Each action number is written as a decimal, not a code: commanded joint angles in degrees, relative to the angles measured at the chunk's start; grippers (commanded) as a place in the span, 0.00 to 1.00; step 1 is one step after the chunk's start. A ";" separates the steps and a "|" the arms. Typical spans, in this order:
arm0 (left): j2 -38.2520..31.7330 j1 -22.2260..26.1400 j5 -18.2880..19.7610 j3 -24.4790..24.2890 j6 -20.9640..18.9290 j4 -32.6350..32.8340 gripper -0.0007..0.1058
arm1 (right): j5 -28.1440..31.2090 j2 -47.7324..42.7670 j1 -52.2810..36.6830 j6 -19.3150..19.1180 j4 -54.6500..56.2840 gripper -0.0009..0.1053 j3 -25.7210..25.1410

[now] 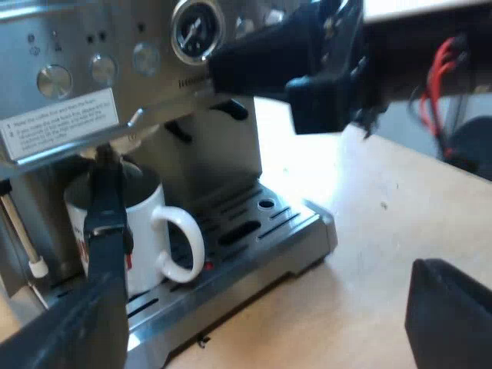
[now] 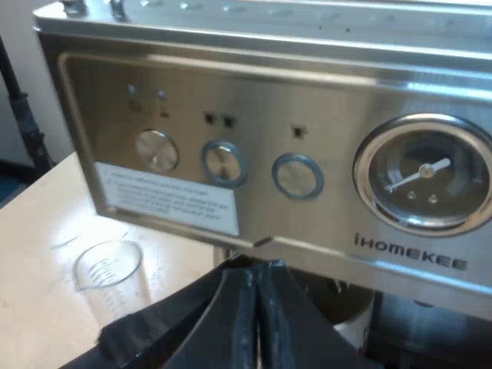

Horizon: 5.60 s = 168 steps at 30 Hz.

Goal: Place mug into machine

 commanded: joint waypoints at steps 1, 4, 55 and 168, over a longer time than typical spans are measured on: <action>0.69 -0.29 0.64 -0.53 -1.35 -2.22 0.82 | -0.52 1.31 -1.02 -0.92 -2.26 0.01 -0.36; 1.48 -0.29 1.54 -0.53 -1.35 -2.90 0.82 | -0.42 2.45 -1.57 -0.92 -2.31 0.01 -1.01; 16.44 -0.29 2.18 -0.53 -2.21 -17.30 0.82 | -3.48 8.40 -5.52 -0.92 -4.87 0.01 -7.05; 15.18 15.38 4.25 -23.26 -0.94 2.28 0.82 | -27.49 -44.56 -55.11 -7.01 45.94 0.83 -1.66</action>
